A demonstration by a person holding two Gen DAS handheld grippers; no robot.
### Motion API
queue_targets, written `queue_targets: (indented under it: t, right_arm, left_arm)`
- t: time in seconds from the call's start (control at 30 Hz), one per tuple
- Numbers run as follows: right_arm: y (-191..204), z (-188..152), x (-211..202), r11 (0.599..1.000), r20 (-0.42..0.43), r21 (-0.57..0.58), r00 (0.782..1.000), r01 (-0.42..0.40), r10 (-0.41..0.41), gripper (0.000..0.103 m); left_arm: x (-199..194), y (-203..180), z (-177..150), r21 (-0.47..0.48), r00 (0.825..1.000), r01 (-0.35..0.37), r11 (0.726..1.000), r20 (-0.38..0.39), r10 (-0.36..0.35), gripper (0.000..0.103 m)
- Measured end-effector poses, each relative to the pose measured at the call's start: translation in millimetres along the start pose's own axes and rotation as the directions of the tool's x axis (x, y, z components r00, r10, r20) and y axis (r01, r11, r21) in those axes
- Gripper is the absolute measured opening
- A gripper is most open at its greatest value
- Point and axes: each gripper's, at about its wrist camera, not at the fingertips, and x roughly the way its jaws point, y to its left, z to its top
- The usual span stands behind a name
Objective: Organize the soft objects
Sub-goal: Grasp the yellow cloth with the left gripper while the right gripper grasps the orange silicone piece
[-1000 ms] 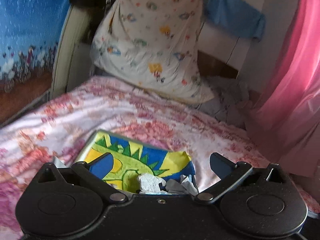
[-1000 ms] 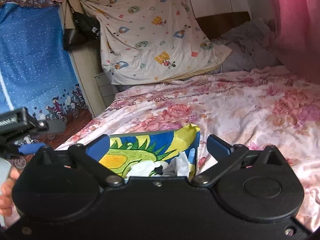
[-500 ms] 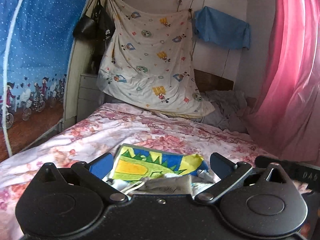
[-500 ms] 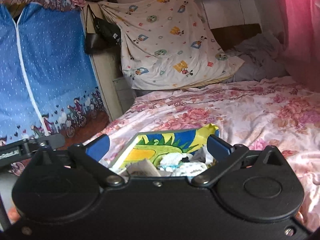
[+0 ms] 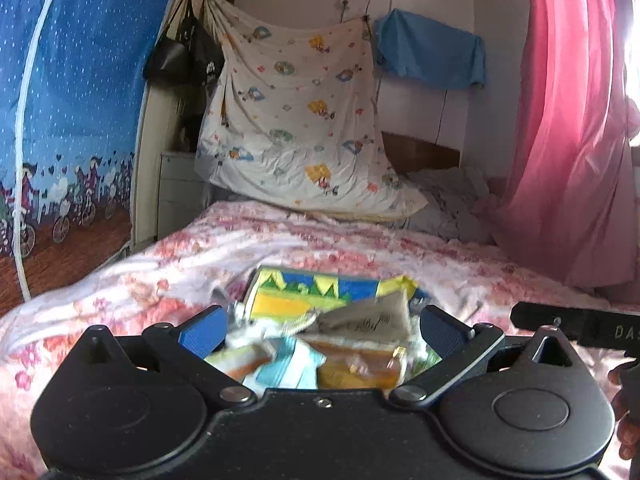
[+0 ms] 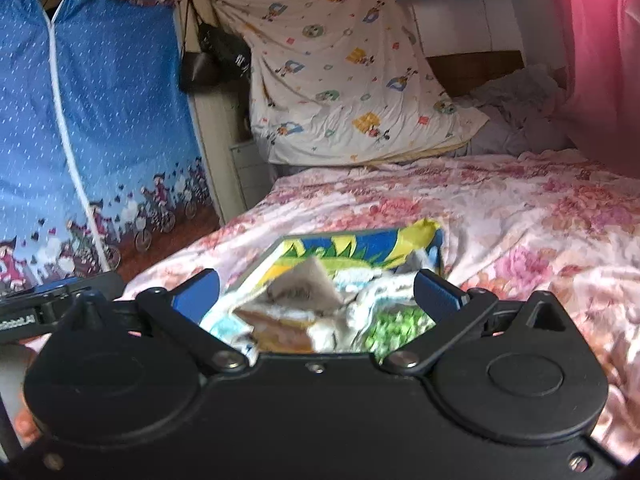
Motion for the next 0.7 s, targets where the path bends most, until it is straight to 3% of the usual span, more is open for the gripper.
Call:
queue_targets:
  t: [0.17, 0.37, 0.53, 0.7]
  right_arm:
    - [4, -12, 12, 1.000, -0.044, 0.007, 0.999, 0.007, -0.007, 0.102]
    - [8, -28, 24, 1.000, -0.117, 0.015, 0.993, 0.004, -0.002, 0.102]
    - [6, -44, 35, 0.999, -0.204, 0.038, 0.979, -0.009, 0.016, 0.102]
    - [8, -61, 44, 1.000, -0.282, 0.008, 0.959, -0.004, 0.006, 0.102]
  left_arm:
    - [5, 18, -32, -0.035, 0.998, -0.029, 0.999, -0.053, 0.027, 0.102]
    - [18, 30, -42, -0.032, 0.988, -0.037, 0.999, -0.154, 0.031, 0.102]
    - [31, 32, -51, -0.039, 0.973, -0.014, 0.999, -0.230, 0.005, 0.102]
    - [41, 31, -51, -0.011, 0.968, 0.003, 1.000, -0.252, -0.006, 0.102]
